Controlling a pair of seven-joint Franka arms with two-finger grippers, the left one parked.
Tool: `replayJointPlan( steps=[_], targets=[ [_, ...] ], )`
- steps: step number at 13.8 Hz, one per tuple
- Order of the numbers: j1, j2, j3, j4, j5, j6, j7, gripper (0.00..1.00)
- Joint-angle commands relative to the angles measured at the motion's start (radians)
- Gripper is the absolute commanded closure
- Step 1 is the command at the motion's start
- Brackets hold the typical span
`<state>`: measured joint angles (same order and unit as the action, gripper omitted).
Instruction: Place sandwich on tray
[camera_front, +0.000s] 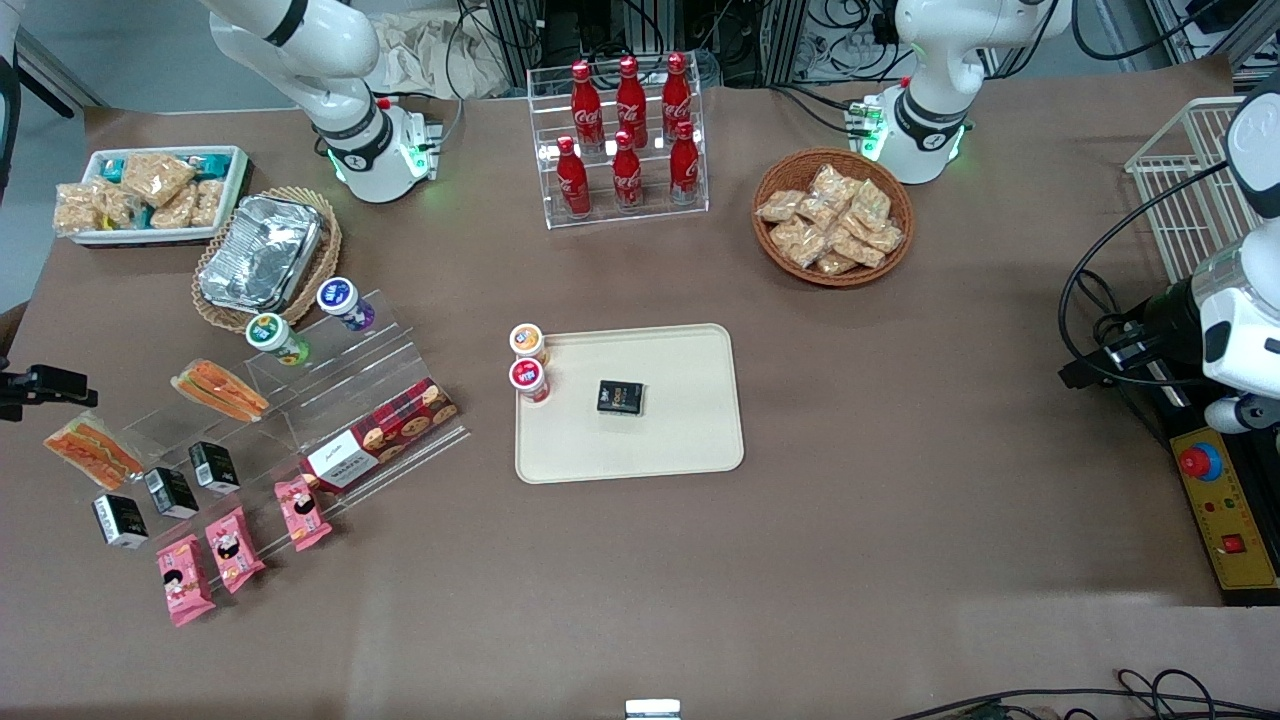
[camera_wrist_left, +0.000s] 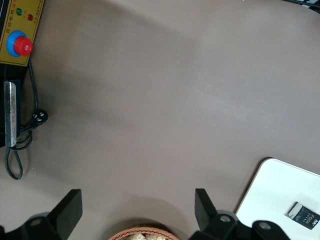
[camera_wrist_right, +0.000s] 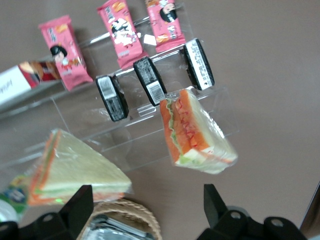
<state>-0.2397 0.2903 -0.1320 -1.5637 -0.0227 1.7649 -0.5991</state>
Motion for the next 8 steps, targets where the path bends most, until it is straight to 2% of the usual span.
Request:
replayJointPlan(
  steps=[1,3,6,8],
  targets=[
    [-0.033,0.018,0.005,0.014,-0.010,0.019,-0.172,0.02],
    [-0.043,0.032,0.005,0.014,0.001,0.054,-0.259,0.02],
    [-0.056,0.062,0.005,0.011,0.073,0.110,-0.419,0.02],
    [-0.058,0.081,0.006,0.011,0.076,0.119,-0.461,0.02]
  ],
)
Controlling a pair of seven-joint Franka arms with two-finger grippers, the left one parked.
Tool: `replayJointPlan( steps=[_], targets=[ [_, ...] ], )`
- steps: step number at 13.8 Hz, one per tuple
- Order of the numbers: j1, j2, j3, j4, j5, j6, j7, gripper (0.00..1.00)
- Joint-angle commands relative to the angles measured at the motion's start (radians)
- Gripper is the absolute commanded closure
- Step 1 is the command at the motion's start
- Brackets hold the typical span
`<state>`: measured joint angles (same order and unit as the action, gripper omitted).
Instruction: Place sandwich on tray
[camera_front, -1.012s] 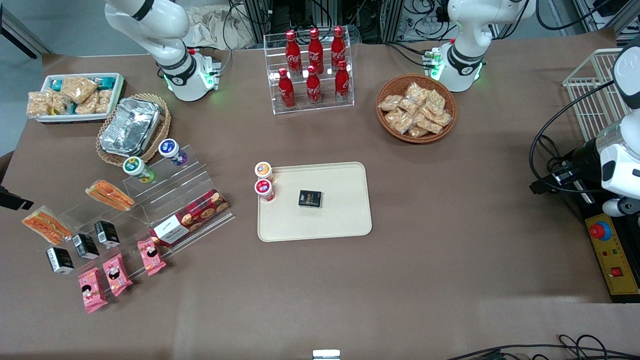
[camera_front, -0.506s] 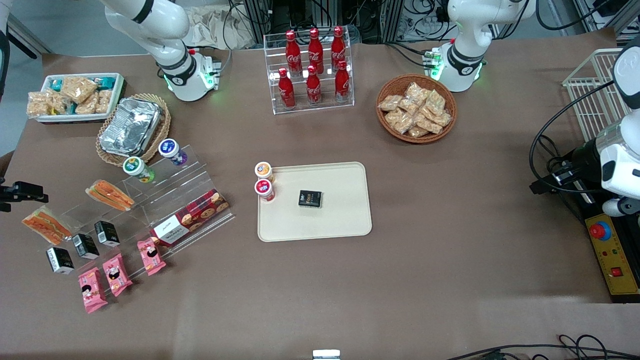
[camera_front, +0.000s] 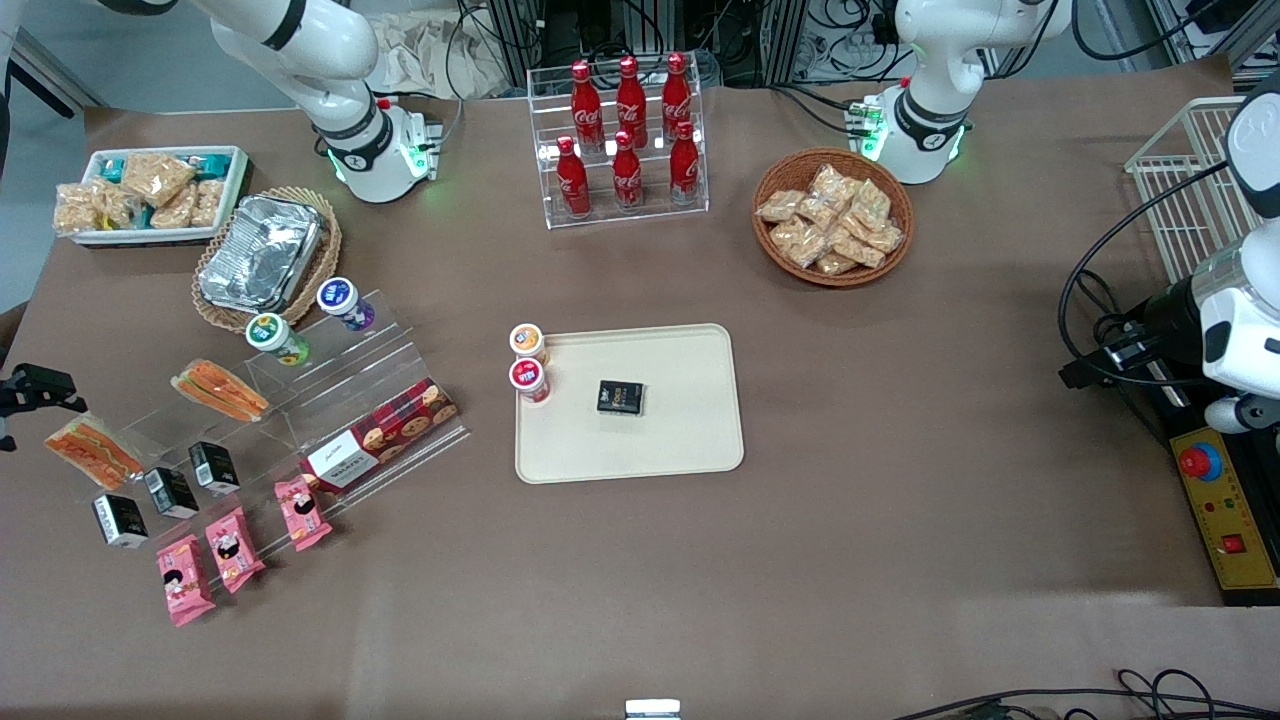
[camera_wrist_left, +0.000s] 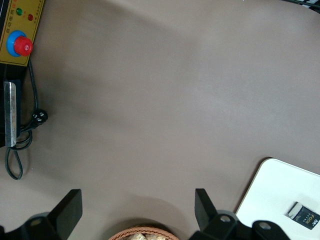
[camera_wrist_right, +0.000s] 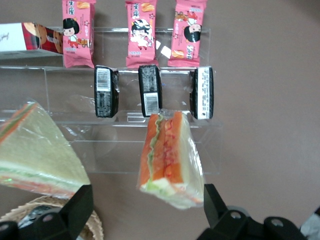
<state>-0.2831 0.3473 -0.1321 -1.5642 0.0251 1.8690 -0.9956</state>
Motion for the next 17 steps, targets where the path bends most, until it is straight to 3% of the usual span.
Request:
replayJointPlan(
  steps=[1,9,12,15,17],
  targets=[
    [-0.014,0.033,0.006,0.012,0.029,0.018,-0.090,0.02],
    [-0.039,0.081,0.006,-0.007,0.032,0.029,-0.135,0.05],
    [-0.042,0.085,0.006,-0.005,0.032,0.033,-0.140,0.28],
    [-0.041,0.085,0.005,0.001,0.030,0.033,-0.153,0.64],
    [-0.041,0.081,0.005,0.007,0.029,0.032,-0.147,0.69]
  ],
)
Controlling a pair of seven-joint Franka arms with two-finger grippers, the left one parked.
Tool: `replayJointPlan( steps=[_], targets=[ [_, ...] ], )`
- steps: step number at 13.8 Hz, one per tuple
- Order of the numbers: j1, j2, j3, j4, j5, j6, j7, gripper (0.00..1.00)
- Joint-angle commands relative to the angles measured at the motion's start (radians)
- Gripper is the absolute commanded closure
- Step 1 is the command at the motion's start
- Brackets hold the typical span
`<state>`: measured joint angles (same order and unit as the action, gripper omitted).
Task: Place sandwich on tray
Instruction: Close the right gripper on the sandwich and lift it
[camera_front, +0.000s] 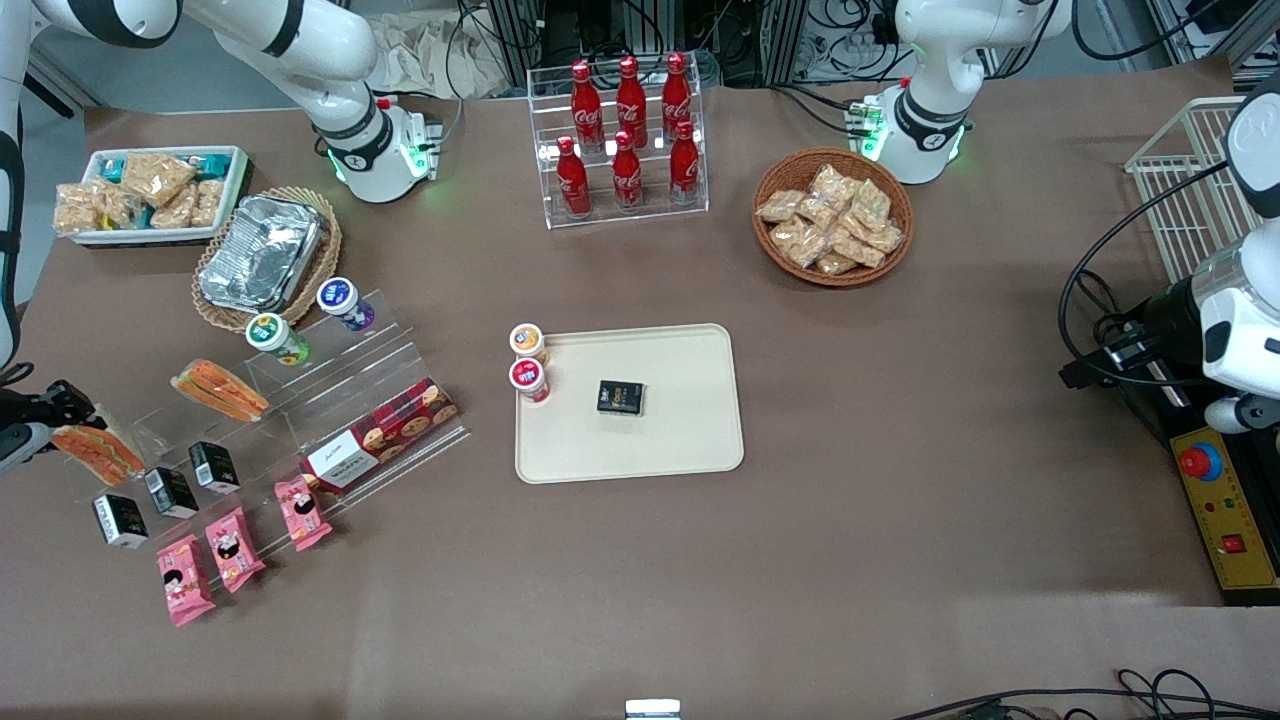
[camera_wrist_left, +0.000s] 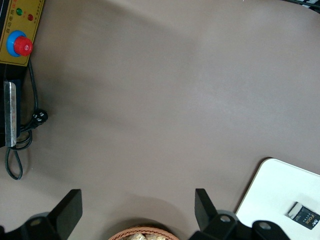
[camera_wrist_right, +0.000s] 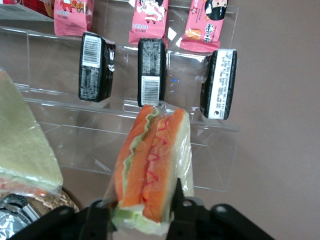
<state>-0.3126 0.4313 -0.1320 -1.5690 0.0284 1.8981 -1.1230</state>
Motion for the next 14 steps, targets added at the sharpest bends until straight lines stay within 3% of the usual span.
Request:
replayJointPlan(
  steps=[1,6,11,14],
  targets=[
    [-0.010,-0.009,0.005,0.018,0.024,-0.007,-0.017,0.75],
    [0.030,-0.046,0.017,0.171,0.024,-0.204,0.049,0.75],
    [0.199,-0.127,0.011,0.201,0.010,-0.318,0.219,0.74],
    [0.280,-0.161,0.018,0.201,0.018,-0.367,0.405,0.75]
  ],
)
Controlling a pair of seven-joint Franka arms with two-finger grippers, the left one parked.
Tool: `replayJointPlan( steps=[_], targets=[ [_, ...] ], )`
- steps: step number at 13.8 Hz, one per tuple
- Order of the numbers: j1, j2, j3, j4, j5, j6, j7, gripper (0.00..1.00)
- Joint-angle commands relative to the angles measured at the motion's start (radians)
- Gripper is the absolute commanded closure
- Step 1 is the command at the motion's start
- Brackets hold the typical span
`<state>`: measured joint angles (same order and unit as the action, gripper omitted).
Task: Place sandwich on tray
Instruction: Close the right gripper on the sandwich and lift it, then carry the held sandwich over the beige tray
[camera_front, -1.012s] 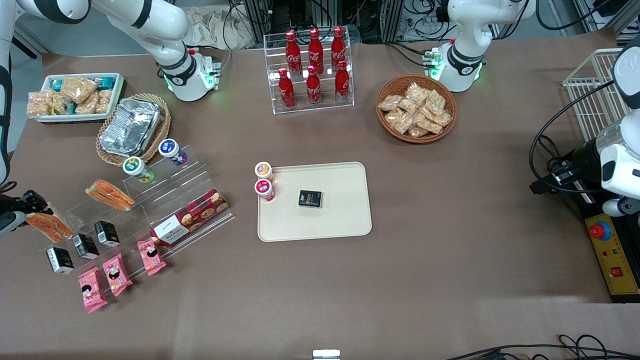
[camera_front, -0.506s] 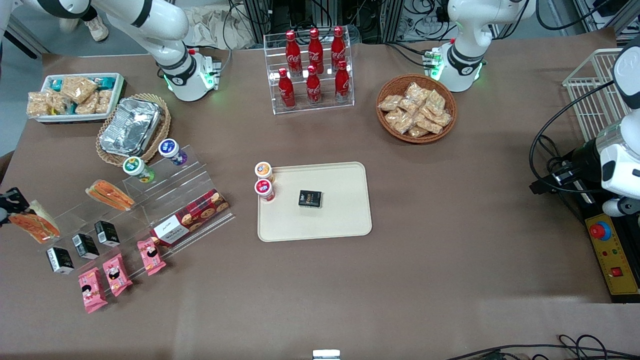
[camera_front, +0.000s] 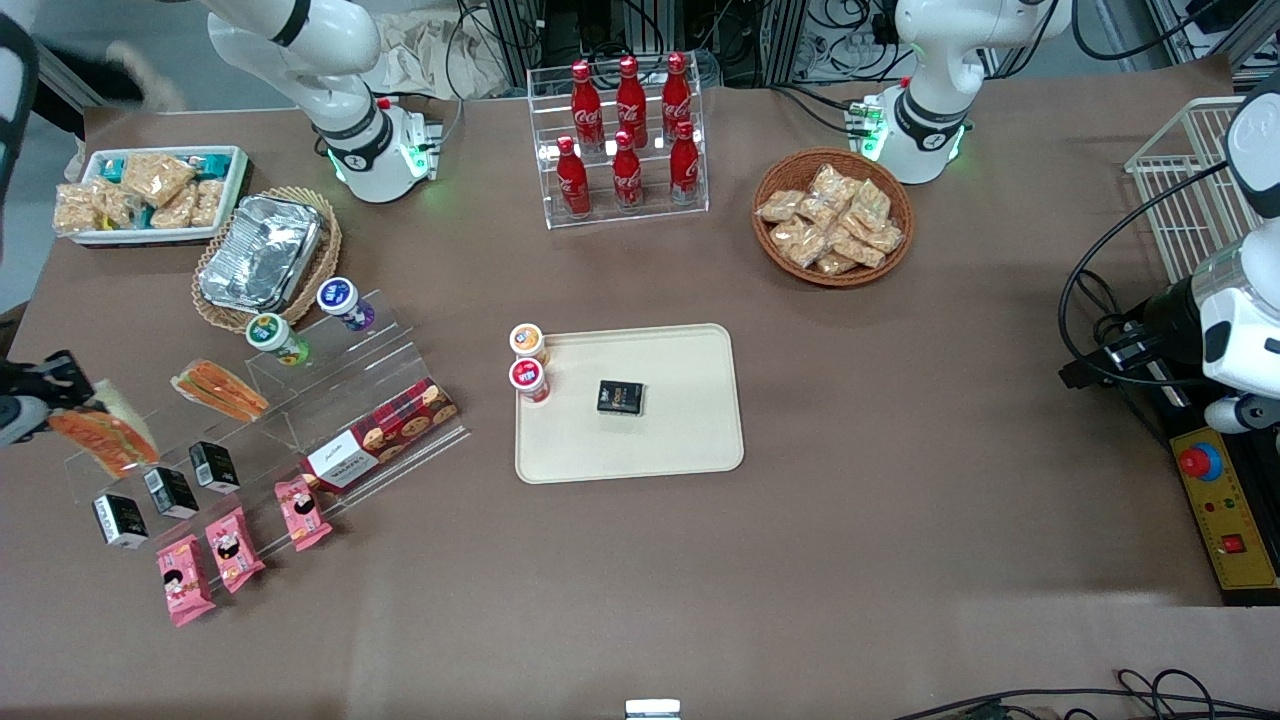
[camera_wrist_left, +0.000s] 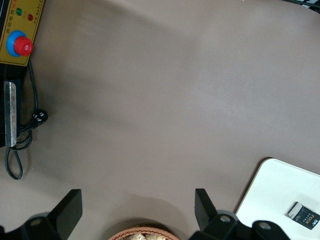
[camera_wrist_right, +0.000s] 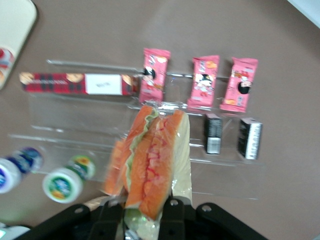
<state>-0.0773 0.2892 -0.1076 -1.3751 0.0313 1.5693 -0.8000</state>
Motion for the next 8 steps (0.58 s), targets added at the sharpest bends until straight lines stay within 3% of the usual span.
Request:
replayJointPlan(
  steps=[1,8],
  targets=[
    [0.091,-0.030,-0.006,0.007,0.010,-0.046,0.102,0.75],
    [0.460,-0.047,0.000,0.008,0.010,-0.025,0.182,0.75]
  ],
)
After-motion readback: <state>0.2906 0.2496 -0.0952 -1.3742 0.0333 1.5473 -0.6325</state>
